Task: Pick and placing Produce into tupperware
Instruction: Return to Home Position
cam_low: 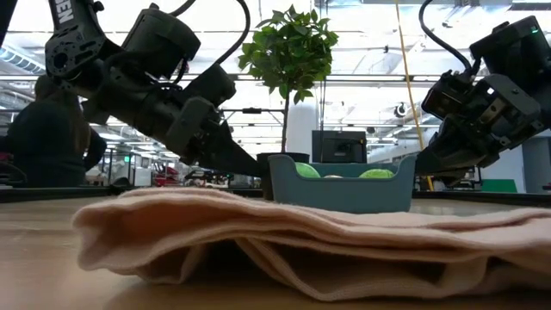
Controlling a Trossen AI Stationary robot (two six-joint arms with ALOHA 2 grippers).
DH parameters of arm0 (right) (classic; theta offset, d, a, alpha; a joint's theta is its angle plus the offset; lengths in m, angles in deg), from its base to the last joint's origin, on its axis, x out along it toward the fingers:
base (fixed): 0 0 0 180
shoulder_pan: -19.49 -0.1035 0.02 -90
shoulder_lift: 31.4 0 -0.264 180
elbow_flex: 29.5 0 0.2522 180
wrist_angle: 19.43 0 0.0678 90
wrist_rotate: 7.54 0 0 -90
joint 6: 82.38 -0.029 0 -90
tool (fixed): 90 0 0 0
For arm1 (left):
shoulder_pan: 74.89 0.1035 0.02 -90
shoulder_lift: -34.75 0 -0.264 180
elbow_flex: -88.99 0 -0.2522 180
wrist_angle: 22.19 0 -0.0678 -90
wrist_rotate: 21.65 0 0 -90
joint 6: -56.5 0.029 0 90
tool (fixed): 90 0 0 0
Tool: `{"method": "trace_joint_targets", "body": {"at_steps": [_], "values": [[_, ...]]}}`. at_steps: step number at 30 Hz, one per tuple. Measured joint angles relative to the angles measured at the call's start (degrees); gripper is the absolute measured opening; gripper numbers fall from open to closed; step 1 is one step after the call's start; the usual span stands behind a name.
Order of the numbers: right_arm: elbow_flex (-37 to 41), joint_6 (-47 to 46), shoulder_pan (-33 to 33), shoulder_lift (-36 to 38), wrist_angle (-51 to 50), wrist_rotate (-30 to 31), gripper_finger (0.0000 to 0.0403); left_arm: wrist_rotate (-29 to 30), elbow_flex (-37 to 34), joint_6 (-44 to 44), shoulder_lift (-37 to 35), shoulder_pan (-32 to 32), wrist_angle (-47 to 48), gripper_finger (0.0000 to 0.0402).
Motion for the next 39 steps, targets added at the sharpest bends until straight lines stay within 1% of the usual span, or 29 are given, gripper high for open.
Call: {"method": "trace_joint_targets", "body": {"at_steps": [6,9,13,15,22,25,27,30,35,39], "values": [[0.0,0.1,0.0,0.0,0.0,0.0,0.0000,6.2,0.0,1.9,-0.1,-1.4,2.6,0.0000],[0.0,0.4,0.0,0.2,-0.1,0.0,0.0000,6.5,0.0,2.9,-1.0,-2.0,3.8,0.0000],[0.0,0.8,0.0,2.4,-2.1,0.0,0.0000,7.8,-0.3,3.8,-2.9,-2.4,5.2,0.0000],[0.0,1.0,0.0,4.4,-4.7,0.1,0.0000,8.1,-0.3,4.4,-4.4,-2.5,6.0,0.0000],[0.1,4.5,0.2,14.7,-13.0,0.3,0.0000,9.2,-0.3,7.0,-11.5,-2.5,15.4,0.0000],[0.1,7.2,0.2,19.4,-15.6,0.3,0.0000,9.5,-0.5,9.3,-15.1,-2.5,17.7,0.0000],[0.0,8.4,0.2,22.3,-17.9,0.3,0.0000,9.5,-1.3,11.5,-17.8,-2.5,17.5,0.0000],[0.1,10.0,0.6,26.3,-20.3,0.3,0.0000,9.0,-4.4,13.3,-23.2,-2.3,14.9,0.0000],[0.1,13.9,2.3,31.5,-21.7,-0.1,0.0000,3.0,-14.1,14.7,-33.7,0.1,4.8,0.0000],[0.1,16.6,5.2,33.5,-20.2,-3.4,0.0000,1.5,-19.8,15.1,-40.0,2.1,2.3,0.0000]]}}
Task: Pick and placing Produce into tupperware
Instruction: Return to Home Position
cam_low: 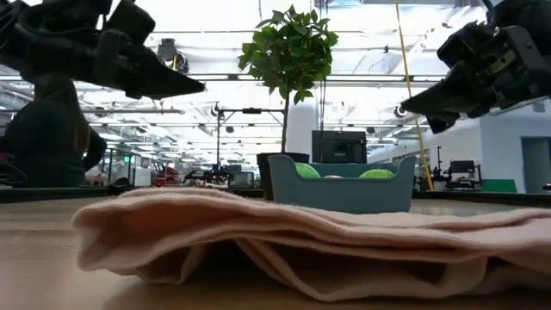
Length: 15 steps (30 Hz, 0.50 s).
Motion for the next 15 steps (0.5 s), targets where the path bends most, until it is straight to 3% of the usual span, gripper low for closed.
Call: {"method": "trace_joint_targets", "body": {"at_steps": [9,15], "values": [[0.0,0.5,8.5,2.4,2.9,-8.7,0.0000,-3.8,-6.2,3.1,-9.1,3.8,-2.8,0.0000],[0.0,0.3,10.0,7.8,-2.0,-10.6,0.0000,-3.5,-7.4,2.7,-17.7,4.1,4.6,0.0000]]}}
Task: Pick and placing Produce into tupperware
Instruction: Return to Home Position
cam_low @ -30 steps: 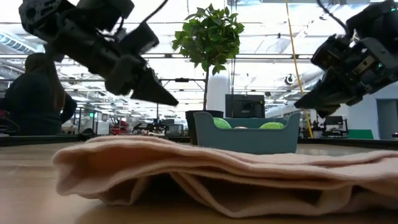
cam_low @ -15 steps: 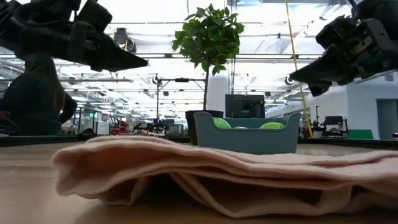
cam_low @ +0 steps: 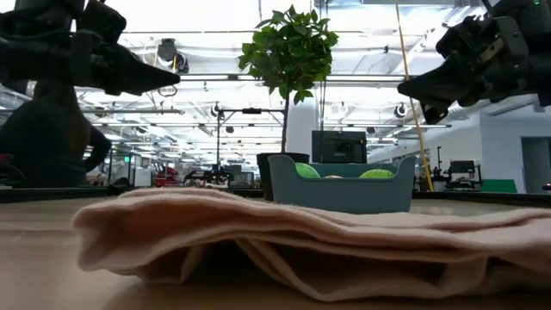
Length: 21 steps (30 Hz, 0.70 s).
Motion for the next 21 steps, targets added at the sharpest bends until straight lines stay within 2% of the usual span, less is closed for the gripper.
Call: {"method": "trace_joint_targets", "body": {"at_steps": [10,16,21], "values": [[0.0,0.2,0.0,9.6,-7.1,0.4,0.0000,5.4,0.0,0.6,-12.8,-3.6,11.3,0.0000],[0.0,0.6,0.0,15.0,-12.3,2.1,0.0000,12.1,0.0,0.6,-17.0,-7.0,17.5,0.0000],[0.0,0.7,-0.2,17.9,-14.6,2.0,0.0000,13.8,0.0,1.7,-19.8,-10.5,19.1,0.0000]]}}
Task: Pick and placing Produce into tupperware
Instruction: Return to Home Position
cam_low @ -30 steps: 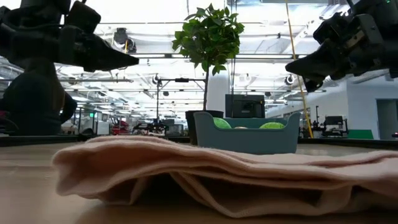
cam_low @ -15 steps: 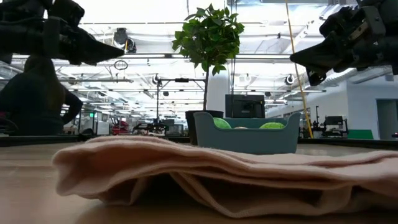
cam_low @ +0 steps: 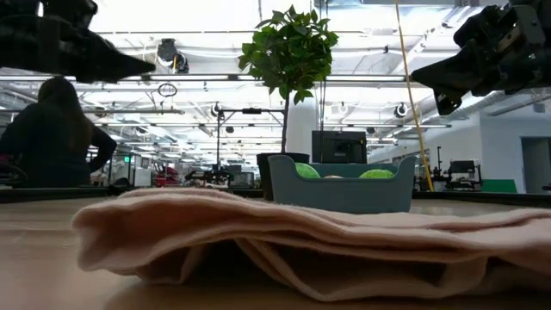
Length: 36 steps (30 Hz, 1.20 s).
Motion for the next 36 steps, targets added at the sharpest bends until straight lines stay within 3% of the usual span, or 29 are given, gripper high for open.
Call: {"method": "trace_joint_targets", "body": {"at_steps": [9,14,20,30,36], "values": [[0.0,-0.6,0.0,4.0,-2.8,0.0,0.0000,3.2,0.0,2.5,-2.1,-6.5,0.8,0.0000],[0.0,1.2,0.0,4.7,-2.7,0.0,0.0000,6.2,0.0,5.0,-3.2,-6.3,1.4,0.0000],[0.0,2.7,0.0,4.7,-1.3,-0.2,0.0000,-1.8,0.0,6.8,-5.3,-1.3,3.3,0.0000],[0.0,1.7,0.0,6.1,-1.1,-1.8,0.0000,-10.6,0.0,2.2,-12.5,4.0,11.9,0.0000],[0.0,1.0,0.0,6.2,-2.3,-1.8,0.0000,-11.4,0.0,0.8,-16.3,4.0,16.6,0.0000]]}}
